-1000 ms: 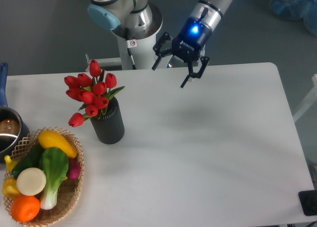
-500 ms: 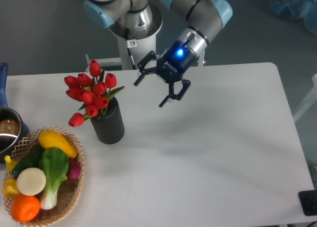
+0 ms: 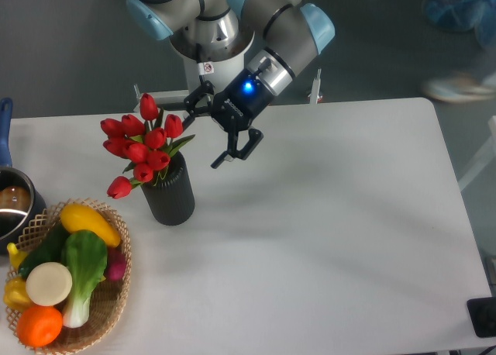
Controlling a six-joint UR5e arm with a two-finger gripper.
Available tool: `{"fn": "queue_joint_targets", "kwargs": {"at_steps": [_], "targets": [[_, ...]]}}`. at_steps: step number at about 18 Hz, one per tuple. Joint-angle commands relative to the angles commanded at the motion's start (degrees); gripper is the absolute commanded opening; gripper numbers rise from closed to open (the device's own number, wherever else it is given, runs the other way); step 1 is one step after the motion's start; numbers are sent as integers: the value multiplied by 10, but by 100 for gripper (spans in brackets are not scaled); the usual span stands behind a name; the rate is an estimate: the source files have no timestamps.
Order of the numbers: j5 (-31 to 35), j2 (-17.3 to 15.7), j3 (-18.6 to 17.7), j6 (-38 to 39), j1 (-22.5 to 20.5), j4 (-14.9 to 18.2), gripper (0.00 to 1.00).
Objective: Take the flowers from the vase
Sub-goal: 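Lower the open gripper onto the red tulip stems above the vase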
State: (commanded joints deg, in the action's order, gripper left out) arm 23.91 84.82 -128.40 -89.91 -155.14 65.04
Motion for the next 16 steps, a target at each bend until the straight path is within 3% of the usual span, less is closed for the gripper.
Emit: {"fn": "queue_joint_targets", "kwargs": {"at_steps": [5, 6, 7, 9, 10, 12, 16], "targets": [[-3, -9, -7, -3, 37, 1, 97], [-3, -8, -7, -3, 45, -4, 88], [-3, -8, -7, -3, 48, -4, 73], [-2, 2, -3, -3, 47, -5, 25], [3, 10, 0, -3, 45, -5, 10], [5, 11, -3, -2, 20, -5, 0], [-1, 7, 3, 2, -6, -4, 0]]}}
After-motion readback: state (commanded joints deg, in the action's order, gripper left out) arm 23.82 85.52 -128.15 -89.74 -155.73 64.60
